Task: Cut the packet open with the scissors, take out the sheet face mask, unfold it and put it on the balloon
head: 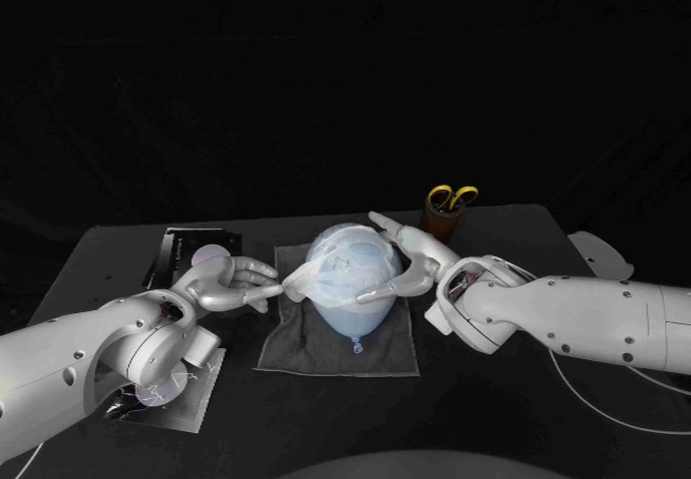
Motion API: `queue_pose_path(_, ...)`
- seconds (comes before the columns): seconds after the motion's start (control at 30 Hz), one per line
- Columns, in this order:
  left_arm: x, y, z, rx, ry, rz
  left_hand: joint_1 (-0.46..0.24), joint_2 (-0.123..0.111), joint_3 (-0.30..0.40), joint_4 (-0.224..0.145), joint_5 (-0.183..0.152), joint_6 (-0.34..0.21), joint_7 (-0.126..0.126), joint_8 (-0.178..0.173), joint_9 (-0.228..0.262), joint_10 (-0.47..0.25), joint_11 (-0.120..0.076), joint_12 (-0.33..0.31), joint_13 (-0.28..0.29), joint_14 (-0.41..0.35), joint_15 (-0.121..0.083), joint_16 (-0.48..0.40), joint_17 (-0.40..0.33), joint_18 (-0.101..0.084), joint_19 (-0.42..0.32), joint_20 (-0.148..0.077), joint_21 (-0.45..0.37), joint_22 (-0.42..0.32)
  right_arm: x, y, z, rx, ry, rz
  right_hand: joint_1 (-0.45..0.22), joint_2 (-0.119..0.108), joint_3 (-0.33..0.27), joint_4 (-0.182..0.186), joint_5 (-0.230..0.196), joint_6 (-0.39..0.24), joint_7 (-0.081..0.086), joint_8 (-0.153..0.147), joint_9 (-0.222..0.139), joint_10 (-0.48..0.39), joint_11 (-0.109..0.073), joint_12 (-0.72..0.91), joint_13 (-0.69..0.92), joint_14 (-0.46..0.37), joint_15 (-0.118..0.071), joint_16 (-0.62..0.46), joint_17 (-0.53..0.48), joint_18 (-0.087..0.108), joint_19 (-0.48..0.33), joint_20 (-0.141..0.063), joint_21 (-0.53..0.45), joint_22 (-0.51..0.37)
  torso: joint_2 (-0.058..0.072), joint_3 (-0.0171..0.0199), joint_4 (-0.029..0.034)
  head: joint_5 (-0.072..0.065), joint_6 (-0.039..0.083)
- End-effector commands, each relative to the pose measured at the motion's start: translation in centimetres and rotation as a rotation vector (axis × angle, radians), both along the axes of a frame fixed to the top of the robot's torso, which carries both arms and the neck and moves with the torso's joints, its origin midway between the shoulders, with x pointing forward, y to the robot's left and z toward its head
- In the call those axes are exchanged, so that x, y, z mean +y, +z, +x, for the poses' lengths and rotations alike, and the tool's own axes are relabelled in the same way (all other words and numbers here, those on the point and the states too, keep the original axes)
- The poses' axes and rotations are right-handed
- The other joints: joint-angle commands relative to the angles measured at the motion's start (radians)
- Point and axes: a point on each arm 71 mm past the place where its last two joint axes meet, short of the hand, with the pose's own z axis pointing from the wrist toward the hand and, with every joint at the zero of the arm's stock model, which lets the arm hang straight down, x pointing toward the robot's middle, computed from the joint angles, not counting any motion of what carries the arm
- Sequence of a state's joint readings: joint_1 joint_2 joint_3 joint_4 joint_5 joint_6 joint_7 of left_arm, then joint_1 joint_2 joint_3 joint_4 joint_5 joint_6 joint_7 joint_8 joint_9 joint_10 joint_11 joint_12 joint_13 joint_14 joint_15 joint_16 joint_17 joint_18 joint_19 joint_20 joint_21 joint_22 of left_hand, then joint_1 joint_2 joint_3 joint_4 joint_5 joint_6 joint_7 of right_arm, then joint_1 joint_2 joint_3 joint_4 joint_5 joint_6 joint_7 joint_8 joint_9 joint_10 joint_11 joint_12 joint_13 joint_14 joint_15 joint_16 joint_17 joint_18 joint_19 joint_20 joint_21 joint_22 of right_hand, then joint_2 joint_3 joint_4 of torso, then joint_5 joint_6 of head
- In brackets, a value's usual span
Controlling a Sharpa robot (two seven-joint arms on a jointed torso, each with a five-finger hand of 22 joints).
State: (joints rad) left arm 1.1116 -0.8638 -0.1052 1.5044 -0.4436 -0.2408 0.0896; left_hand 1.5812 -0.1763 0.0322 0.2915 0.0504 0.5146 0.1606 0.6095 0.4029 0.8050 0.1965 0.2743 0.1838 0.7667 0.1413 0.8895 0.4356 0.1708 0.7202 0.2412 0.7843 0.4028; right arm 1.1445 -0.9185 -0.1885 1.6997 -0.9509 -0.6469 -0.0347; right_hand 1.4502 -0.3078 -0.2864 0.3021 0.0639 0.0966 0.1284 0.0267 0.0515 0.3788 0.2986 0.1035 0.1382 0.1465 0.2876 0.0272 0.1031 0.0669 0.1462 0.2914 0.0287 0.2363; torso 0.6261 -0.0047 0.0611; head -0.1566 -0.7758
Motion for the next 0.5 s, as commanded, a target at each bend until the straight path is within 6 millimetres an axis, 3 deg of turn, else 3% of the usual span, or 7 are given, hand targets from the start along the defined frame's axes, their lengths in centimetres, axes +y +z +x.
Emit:
queue_pose_path(0.03,0.5,1.0,0.7,-0.079,0.021,-0.046,0.001,0.01,0.017,0.0,-0.002,0.025,0.071,-0.003,-0.02,0.006,0.002,0.015,-0.01,-0.037,0.006,-0.02,-0.018,0.008,-0.021,0.012,-0.057,-0.034,0.3,-0.6,-0.3,0.044,0.033,-0.007,0.011,-0.003,0.001,0.0,0.004,0.009,0.106,0.003,0.001,0.006,0.001,0.007,0.001,0.006,0.002,0.004,0.0,0.0,0.007,0.003,0.002,0.0,0.0,-0.0001,-0.0004,-0.001,0.005)
queue_pose_path(0.13,1.2,1.7,1.5,-0.121,0.047,-0.053,0.015,0.02,0.038,-0.003,-0.001,0.054,0.061,-0.014,-0.049,0.014,0.002,0.036,-0.022,-0.078,0.014,-0.041,-0.041,0.009,-0.04,0.031,-0.132,-0.081,0.2,-0.6,-0.3,0.046,0.035,-0.007,0.011,-0.003,0.001,0.0,0.004,0.009,0.106,0.004,0.001,0.006,0.001,0.007,0.001,0.006,0.002,0.004,0.001,0.0,0.007,0.003,0.002,0.0,0.0,0.0,0.0002,-0.001,0.006)
queue_pose_path(0.23,1.9,2.7,2.4,-0.172,0.072,-0.055,0.036,0.027,0.062,-0.006,-0.002,0.072,0.032,-0.031,-0.072,0.013,0.007,0.043,-0.034,-0.084,0.017,-0.044,-0.052,0.011,-0.025,0.035,-0.159,-0.1,0.2,-0.6,-0.3,0.049,0.037,-0.007,0.013,-0.003,0.001,0.0,0.004,0.01,0.105,0.004,0.002,0.007,0.001,0.009,0.002,0.006,0.002,0.004,0.0,0.0,0.007,0.003,0.002,-0.001,0.0,0.0002,-0.0006,0.0,0.009)
queue_pose_path(0.37,1.8,4.1,3.3,-0.229,0.071,-0.058,0.056,0.046,0.095,-0.01,-0.001,0.113,0.023,-0.047,-0.093,0.031,-0.001,0.056,-0.042,-0.067,0.009,-0.034,-0.057,0.014,0.001,0.03,-0.168,-0.109,0.2,-0.6,-0.3,0.051,0.04,-0.008,0.013,-0.002,0.001,0.0,0.004,0.011,0.104,0.004,0.002,0.008,0.001,0.01,0.002,0.006,0.002,0.004,0.0,0.0,0.007,0.003,0.002,-0.002,0.0,-0.0001,-0.0001,0.002,0.011)
queue_pose_path(0.43,1.1,4.8,3.6,-0.256,0.046,-0.051,0.079,0.056,0.132,-0.009,-0.001,0.198,0.041,-0.055,-0.112,0.11,-0.037,0.095,-0.036,-0.007,-0.027,0.007,-0.049,0.015,0.052,0.009,-0.143,-0.099,0.2,-0.7,-0.3,0.051,0.041,-0.007,0.014,-0.002,0.001,0.0,0.004,0.012,0.104,0.005,0.003,0.009,0.001,0.011,0.002,0.007,0.002,0.004,0.0,0.0,0.007,0.003,0.002,-0.001,0.0,0.0001,0.0009,0.0,0.013)
queue_pose_path(0.5,0.3,5.3,3.8,-0.274,0.015,-0.042,0.096,0.064,0.171,-0.009,-0.004,0.272,0.02,-0.064,-0.128,0.194,-0.069,0.131,-0.028,0.069,-0.06,0.068,-0.027,0.016,0.106,-0.02,-0.092,-0.073,0.3,-0.7,-0.3,0.052,0.042,-0.007,0.014,-0.002,0.001,0.0,0.004,0.013,0.103,0.005,0.003,0.009,0.001,0.011,0.002,0.007,0.002,0.004,0.0,0.0,0.008,0.003,0.002,-0.001,0.0,0.0001,0.0009,0.001,0.015)
